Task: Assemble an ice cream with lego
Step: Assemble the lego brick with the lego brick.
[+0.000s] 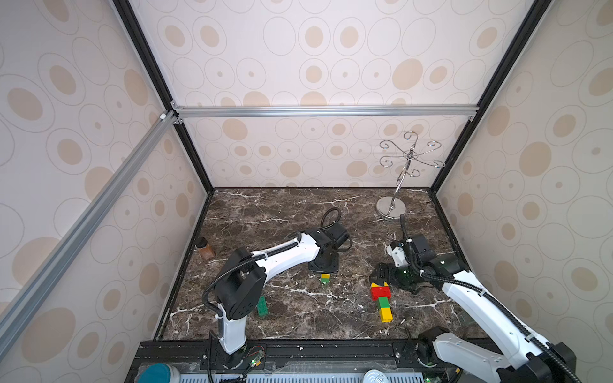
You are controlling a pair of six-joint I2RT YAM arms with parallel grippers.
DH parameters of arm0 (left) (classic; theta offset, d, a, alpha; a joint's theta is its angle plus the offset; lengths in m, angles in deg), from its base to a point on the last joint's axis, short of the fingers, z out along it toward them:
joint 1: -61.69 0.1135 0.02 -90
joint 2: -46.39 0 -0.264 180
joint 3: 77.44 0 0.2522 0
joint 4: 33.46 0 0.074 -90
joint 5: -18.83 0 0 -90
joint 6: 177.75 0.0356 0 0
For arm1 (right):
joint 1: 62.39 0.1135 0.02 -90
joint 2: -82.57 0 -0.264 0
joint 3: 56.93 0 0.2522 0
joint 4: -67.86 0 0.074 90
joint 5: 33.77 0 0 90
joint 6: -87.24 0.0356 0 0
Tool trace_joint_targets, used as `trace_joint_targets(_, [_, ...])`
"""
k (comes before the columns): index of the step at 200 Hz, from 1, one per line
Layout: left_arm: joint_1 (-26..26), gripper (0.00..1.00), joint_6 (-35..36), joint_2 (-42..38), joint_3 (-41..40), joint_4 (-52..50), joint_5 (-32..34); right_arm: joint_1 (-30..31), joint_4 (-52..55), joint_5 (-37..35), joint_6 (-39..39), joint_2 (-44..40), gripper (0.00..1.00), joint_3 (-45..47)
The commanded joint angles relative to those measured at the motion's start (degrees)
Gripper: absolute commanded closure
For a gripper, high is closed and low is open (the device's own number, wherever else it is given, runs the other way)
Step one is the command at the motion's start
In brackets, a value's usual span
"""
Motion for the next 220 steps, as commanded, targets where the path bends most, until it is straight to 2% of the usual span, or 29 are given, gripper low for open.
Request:
trace_joint_targets(1, [1.16,1.0,-2.73,4.84,-1.06,-3.25,-0.51,-0.57,1.22,-0.34,-0.91,-0.62,0.06,-0.19])
trace_joint_targets(55, [2.12,1.0,-1.36,10.56,2.55,-4.84,-4.32,-0.78,1.33,-0.19,-1.74,-0.69,0.06,-0.57])
trace_joint_targets(134, [3.39,1.0,-1.09,13.35,7.75,-6.0,-2.46,-1.2,1.45,-0.54,-2.0,-1.11,0.07,-0.53])
trace_joint_targets(151, [3.16,0.94,-1.34,12.57,8.42,-6.61,-1.18,-1.26,1.94,-0.83,-2.0,-1.53,0.06,-0.9])
trace_joint_targets(166, [2.88,0.89,-1.81,11.91,7.68,-6.55,-0.34,-1.15,1.97,-0.82,-1.91,-1.76,0.06,-0.86])
trace_joint_targets(220, [1.39,0.92,-5.79,8.77,0.37,-1.3,-2.25,-1.32,2.27,-1.26,-1.8,-2.38,0.06,-0.64])
